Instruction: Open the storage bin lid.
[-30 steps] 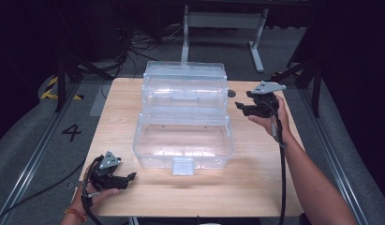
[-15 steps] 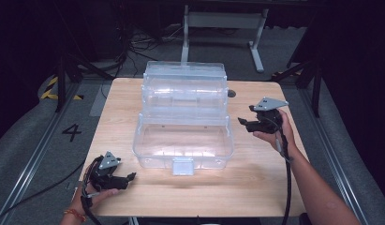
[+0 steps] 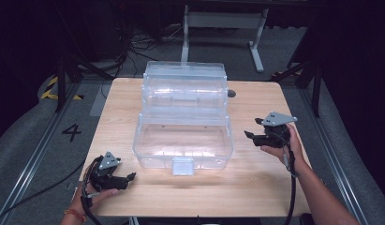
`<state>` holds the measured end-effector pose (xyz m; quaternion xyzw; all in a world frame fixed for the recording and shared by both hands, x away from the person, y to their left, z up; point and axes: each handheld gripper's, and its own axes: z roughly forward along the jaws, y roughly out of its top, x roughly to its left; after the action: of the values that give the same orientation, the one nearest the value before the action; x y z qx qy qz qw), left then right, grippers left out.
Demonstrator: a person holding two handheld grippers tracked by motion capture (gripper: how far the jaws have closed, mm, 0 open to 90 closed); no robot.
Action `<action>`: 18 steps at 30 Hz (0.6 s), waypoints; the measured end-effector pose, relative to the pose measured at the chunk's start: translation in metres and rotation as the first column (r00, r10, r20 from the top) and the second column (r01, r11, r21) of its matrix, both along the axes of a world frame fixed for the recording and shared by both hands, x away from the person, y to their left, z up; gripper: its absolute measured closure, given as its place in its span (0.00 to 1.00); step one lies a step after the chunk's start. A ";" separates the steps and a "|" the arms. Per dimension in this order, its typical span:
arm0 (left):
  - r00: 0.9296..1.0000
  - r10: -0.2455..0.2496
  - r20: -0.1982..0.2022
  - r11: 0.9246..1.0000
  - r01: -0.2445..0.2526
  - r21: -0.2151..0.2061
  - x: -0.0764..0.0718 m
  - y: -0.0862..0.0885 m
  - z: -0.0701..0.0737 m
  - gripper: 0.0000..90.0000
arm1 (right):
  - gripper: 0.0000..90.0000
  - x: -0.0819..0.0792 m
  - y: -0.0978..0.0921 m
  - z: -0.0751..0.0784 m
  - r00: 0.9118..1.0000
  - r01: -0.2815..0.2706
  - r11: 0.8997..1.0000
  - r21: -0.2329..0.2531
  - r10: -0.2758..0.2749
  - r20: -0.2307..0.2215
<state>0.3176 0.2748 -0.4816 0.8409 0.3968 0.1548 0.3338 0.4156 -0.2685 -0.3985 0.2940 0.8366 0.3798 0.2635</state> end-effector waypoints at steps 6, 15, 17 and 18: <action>1.000 0.002 0.007 1.000 -0.002 0.006 0.000 0.000 0.000 0.17 | 0.39 -0.013 -0.010 -0.013 1.000 0.012 1.000 -0.017 -0.012 -0.022; 1.000 0.002 0.007 1.000 -0.002 0.006 0.000 0.000 0.000 0.17 | 0.38 -0.033 -0.021 -0.028 0.999 -0.001 0.999 -0.043 0.000 -0.039; 1.000 0.002 0.007 1.000 -0.002 0.006 0.000 0.000 0.000 0.17 | 0.38 -0.037 -0.024 -0.032 0.999 0.001 0.999 -0.044 -0.003 -0.042; 1.000 0.002 0.007 1.000 -0.002 0.006 0.000 0.000 0.000 0.17 | 0.38 -0.038 -0.026 -0.034 0.999 0.002 0.999 -0.047 -0.004 -0.046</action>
<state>0.3173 0.2752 -0.4814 0.8409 0.3961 0.1594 0.3325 0.3771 -0.2943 -0.4320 0.2977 0.8505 0.3530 0.2517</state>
